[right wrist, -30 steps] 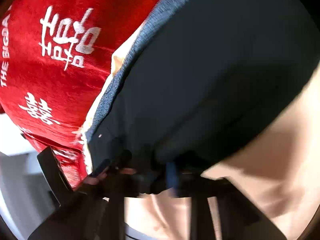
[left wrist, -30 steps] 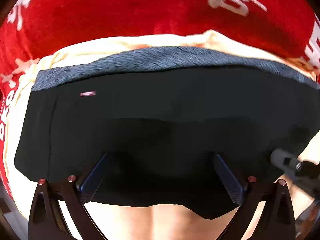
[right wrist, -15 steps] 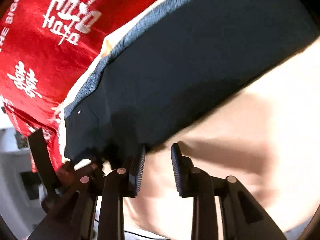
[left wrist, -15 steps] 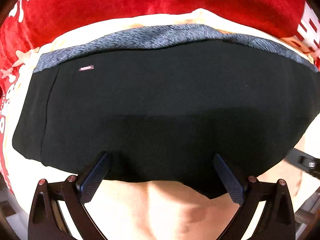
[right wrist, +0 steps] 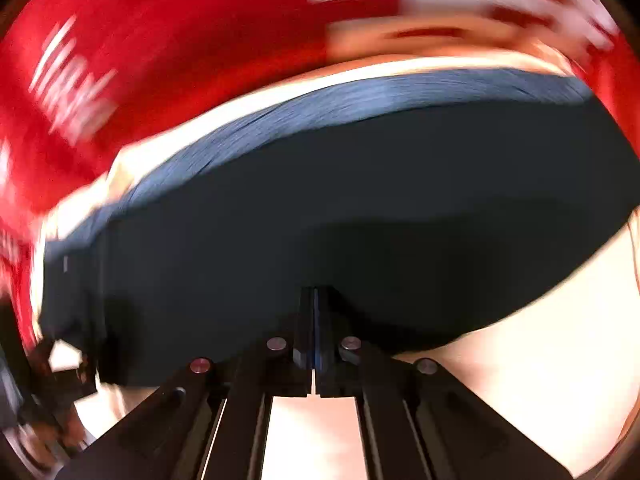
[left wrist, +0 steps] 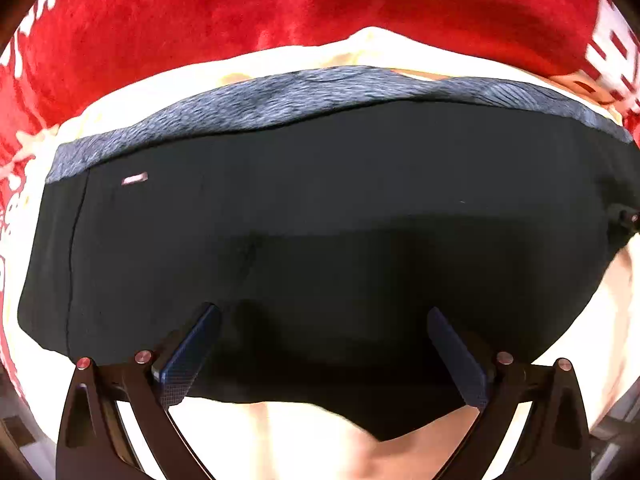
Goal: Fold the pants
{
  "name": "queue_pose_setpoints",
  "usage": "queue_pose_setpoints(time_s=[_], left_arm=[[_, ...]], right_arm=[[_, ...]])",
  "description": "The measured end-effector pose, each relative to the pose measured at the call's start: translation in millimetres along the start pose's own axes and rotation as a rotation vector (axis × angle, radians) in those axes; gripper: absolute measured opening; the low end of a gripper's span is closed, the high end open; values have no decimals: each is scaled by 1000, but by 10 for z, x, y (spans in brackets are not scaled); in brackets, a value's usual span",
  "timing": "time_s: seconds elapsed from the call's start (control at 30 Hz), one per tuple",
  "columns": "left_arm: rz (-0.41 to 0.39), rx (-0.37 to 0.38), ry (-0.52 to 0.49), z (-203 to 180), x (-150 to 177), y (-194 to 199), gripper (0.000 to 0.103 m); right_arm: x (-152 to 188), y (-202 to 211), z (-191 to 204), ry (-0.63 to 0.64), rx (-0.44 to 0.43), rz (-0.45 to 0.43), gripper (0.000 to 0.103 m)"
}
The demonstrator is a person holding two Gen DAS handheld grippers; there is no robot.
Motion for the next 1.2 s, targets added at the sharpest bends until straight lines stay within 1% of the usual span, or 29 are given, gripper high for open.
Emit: queue_pose_setpoints(time_s=[0.03,0.07,0.13,0.2,0.27,0.3,0.37,0.43,0.5,0.57,0.6,0.63,0.67,0.7,0.73,0.77,0.8,0.83,0.87,0.9,0.93,1.0,1.03,1.07,1.1,1.13,1.17,1.2], left_arm=[[4,-9,7,42,-35,17,103],[-14,-16,19,91,-119,60,103],[-41,-7,38,127,-329,96,103],[-72,2,60,124,-610,118,103],[-94,1,74,102,-868,78,103],[-101,-4,79,92,-970,35,103],[-101,-34,87,97,-1126,-116,103],[-77,-57,100,82,-1285,-265,103],[-77,-43,143,187,-1346,-385,103],[-67,-53,192,300,-1400,-452,103],[-63,-46,211,360,-1418,-474,103],[-62,-47,217,394,-1437,-490,103],[-65,-60,211,462,-1385,-498,103],[-71,-84,197,458,-1384,-490,103],[-75,-113,184,644,-1340,-409,103],[-68,-137,178,711,-1344,-386,103],[-69,-132,182,731,-1367,-333,103],[-82,-123,186,749,-1335,-261,103],[-100,-124,186,861,-1319,-184,103],[-110,-143,178,997,-1269,-116,103],[-112,-162,173,1113,-1199,-70,103],[-103,-200,177,1358,-1020,-28,103],[-90,-219,182,1615,-913,-111,103],[-69,-252,189,1793,-759,-138,103],[-51,-272,194,1856,-649,-183,103],[-24,-288,202,1955,-410,-234,103],[-11,-272,223,2050,-281,-279,103],[-23,-242,250,2111,-234,-236,103]], right_arm=[[-60,48,-44,-40,4,1,4],[-103,76,-19,-50,-9,1,6],[-203,100,178,-4,-38,-4,7],[-283,22,490,82,-73,4,9],[-341,-144,831,143,-112,29,10],[-358,-226,939,159,-128,41,10],[-434,-424,1143,188,-134,54,11],[-497,-575,1208,196,-124,58,15],[-607,-670,1194,186,-110,31,15],[-714,-668,1145,158,-128,-1,15],[-772,-647,1085,146,-115,-21,15],[-838,-622,984,142,-60,-43,15],[-884,-606,901,138,-22,-56,15],[-937,-602,793,124,-6,-60,15],[-964,-593,715,102,-18,-57,15],[-979,-571,672,87,-30,-54,15],[-987,-523,625,81,-16,-53,15],[-983,-454,583,85,14,-55,20],[-966,-399,560,88,25,-54,33],[-921,-322,560,86,11,-53,42],[-866,-251,566,82,-4,-54,55],[-714,-131,587,86,-19,-56,55],[-605,-94,605,90,-37,-44,55],[-488,-64,627,94,-55,-33,55],[-342,-46,656,105,-62,-22,55],[-224,-48,651,120,-54,-7,55],[-115,-78,635,135,-37,14,55],[16,-131,585,146,-9,42,55]])
Point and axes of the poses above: each gripper's, at about its wrist camera, not at the fingertips, and y roughly against the way its jaws point, z to its left, x to its underside, the point moved 9 cm from there along -y, roughly the way its jaws point, and after that the axes turned 6 degrees about -x, right-handed, at the moved point
